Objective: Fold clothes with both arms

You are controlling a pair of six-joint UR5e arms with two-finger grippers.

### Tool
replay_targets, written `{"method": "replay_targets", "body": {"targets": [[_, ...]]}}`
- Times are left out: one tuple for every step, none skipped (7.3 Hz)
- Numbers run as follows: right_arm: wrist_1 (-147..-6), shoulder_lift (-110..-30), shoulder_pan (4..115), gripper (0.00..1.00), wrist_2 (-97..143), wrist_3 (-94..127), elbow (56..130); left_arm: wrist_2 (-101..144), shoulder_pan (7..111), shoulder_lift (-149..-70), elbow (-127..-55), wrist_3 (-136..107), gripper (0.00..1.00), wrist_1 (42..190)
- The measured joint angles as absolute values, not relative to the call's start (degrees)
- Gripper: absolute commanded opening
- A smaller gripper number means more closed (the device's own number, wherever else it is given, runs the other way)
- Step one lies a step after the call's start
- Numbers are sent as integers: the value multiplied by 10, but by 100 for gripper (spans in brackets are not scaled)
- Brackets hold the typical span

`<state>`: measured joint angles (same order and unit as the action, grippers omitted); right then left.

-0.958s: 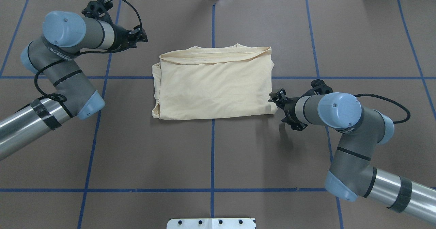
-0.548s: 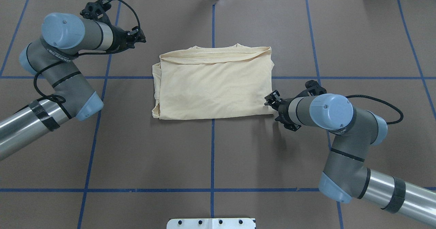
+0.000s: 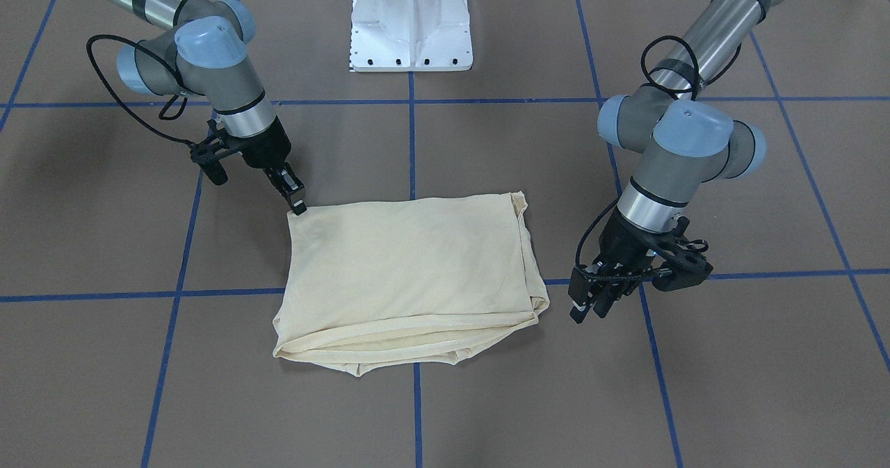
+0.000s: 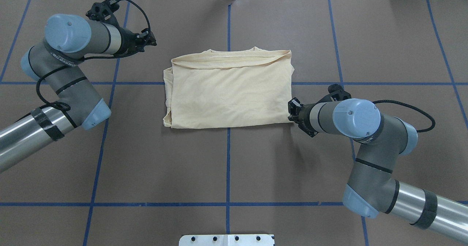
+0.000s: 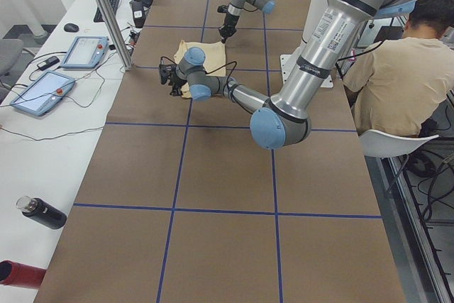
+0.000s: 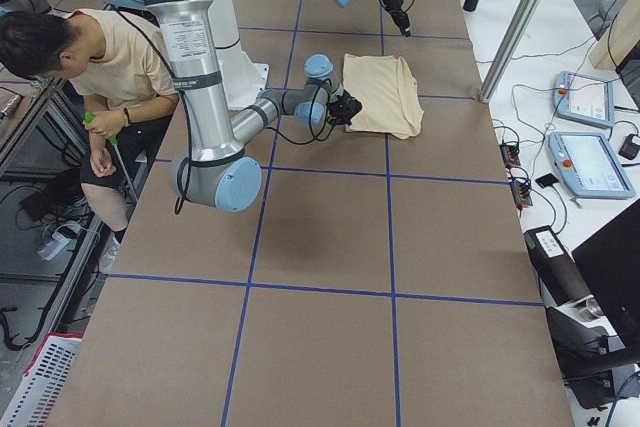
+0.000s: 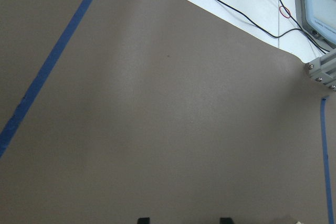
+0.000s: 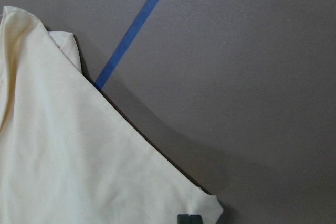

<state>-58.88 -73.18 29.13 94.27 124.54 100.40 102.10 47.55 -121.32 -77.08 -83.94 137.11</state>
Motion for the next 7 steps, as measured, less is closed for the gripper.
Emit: {"method": "replay_targets", "body": {"targets": [[-601, -733, 292, 0, 943, 1245, 1016, 1021, 475, -1213, -771, -839, 54, 1371], [-621, -733, 291, 21, 943, 1245, 1031, 1021, 475, -1213, -770, -839, 54, 1371], [-636, -734, 290, 57, 943, 1245, 1037, 1021, 475, -1211, -769, -839, 54, 1371], [-641, -733, 289, 71, 942, 1244, 1035, 1021, 474, -1209, -769, -839, 54, 1372], [-643, -731, 288, 72, 942, 1243, 1029, 1021, 474, -1208, -768, -839, 54, 1372], [-644, -729, 287, 72, 942, 1242, 1023, 1021, 474, -1207, -768, -839, 54, 1372], [-644, -729, 287, 71, 941, 1242, 1018, 1021, 473, -1207, -768, -839, 54, 1372]]}}
